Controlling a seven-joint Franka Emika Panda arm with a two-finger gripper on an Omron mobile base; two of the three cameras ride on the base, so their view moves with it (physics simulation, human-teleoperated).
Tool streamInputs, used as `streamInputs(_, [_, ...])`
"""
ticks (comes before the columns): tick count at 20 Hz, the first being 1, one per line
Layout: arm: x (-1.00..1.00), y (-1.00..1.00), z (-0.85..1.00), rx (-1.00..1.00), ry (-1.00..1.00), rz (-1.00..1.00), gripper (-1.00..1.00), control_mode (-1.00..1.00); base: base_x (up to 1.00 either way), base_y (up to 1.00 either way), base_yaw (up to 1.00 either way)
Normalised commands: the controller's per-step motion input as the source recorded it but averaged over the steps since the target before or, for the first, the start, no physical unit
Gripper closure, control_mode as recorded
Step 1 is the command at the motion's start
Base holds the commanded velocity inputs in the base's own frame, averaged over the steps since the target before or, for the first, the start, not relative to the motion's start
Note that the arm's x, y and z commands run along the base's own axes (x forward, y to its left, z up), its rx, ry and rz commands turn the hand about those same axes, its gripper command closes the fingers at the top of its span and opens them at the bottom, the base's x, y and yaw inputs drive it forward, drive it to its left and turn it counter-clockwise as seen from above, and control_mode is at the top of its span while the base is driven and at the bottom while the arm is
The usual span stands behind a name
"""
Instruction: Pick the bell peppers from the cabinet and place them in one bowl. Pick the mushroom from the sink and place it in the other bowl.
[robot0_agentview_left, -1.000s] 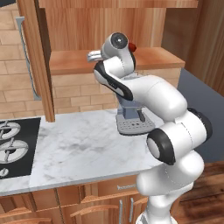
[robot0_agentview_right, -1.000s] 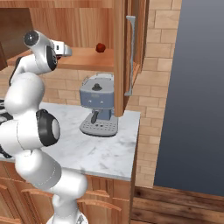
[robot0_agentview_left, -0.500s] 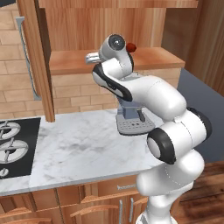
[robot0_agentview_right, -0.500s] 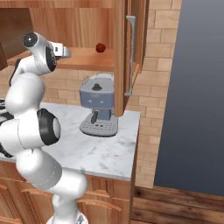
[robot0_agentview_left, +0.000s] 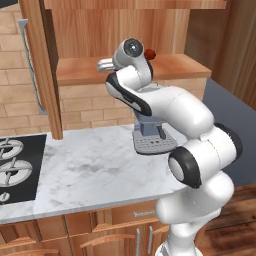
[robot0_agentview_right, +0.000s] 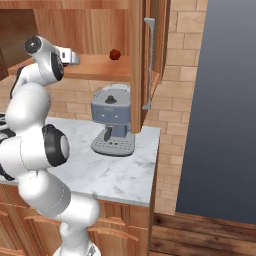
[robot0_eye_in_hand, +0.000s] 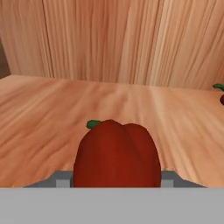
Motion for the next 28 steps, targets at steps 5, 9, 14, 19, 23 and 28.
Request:
streamInputs(5, [-0.45,-0.16,0.50,0.04,0.01,0.00,1.00,-1.00,0.00,0.00,0.00])
streamInputs(9, [-0.94,-0.41,0.36,0.02,0.00,0.00,1.00,-1.00,0.00,0.00,0.00])
streamInputs(14, [-0.99,-0.60,0.10,0.00,-0.01,0.01,1.00,-1.00,0.00,0.00,0.00])
streamInputs(19, [-1.00,-0.52,-0.01,0.03,-0.08,0.03,1.00,-1.00,0.00,0.00,0.00])
streamInputs(23, [-1.00,-0.44,-0.07,0.00,-0.03,0.00,1.00,-1.00,0.00,0.00,0.00])
streamInputs(28, [-1.00,-0.27,-0.24,-0.01,0.05,-0.02,1.00,-1.00,0.00,0.00,0.00])
